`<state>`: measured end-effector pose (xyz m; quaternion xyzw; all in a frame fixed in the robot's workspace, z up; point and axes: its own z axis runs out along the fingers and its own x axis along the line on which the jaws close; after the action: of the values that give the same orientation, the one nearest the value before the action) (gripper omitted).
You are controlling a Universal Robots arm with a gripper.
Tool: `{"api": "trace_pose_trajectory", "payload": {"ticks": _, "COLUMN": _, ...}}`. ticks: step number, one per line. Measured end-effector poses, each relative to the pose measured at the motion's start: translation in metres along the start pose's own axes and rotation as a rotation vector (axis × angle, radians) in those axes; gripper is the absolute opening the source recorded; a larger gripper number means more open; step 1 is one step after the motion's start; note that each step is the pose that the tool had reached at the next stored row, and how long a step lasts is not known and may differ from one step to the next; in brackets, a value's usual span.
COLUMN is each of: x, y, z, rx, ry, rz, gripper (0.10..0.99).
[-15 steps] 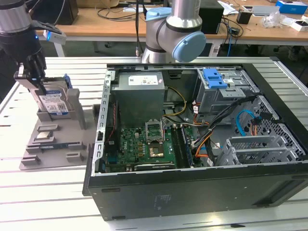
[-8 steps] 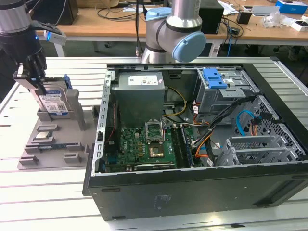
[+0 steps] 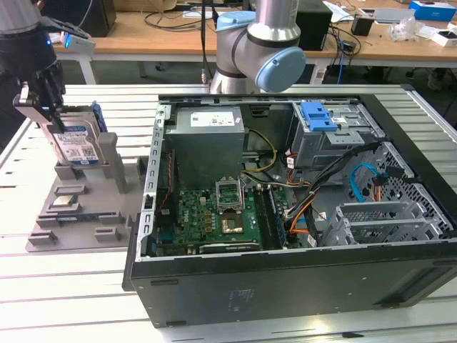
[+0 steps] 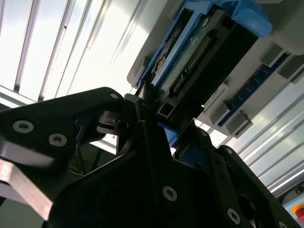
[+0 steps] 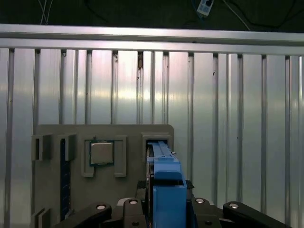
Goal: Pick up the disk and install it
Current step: 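Pick up the disk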
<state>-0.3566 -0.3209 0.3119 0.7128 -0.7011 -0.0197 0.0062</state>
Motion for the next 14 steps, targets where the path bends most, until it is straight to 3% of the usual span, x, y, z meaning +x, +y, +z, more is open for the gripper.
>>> {"api": "trace_pose_trajectory", "payload": {"ticks": 2, "x": -0.0004, "y": 0.0004, "z": -0.0088, "rx": 0.000, "ry": 0.0000, "rz": 0.000, "gripper": 0.369}}
{"api": "trace_pose_trajectory", "payload": {"ticks": 10, "x": -0.0029, "y": 0.0010, "z": -0.0293, "rx": 0.000, "ry": 0.0000, "rz": 0.000, "gripper": 0.369}}
{"api": "trace_pose_trajectory", "payload": {"ticks": 14, "x": -0.0032, "y": 0.0017, "z": -0.0455, "rx": 0.000, "ry": 0.0000, "rz": 0.000, "gripper": 0.369}}
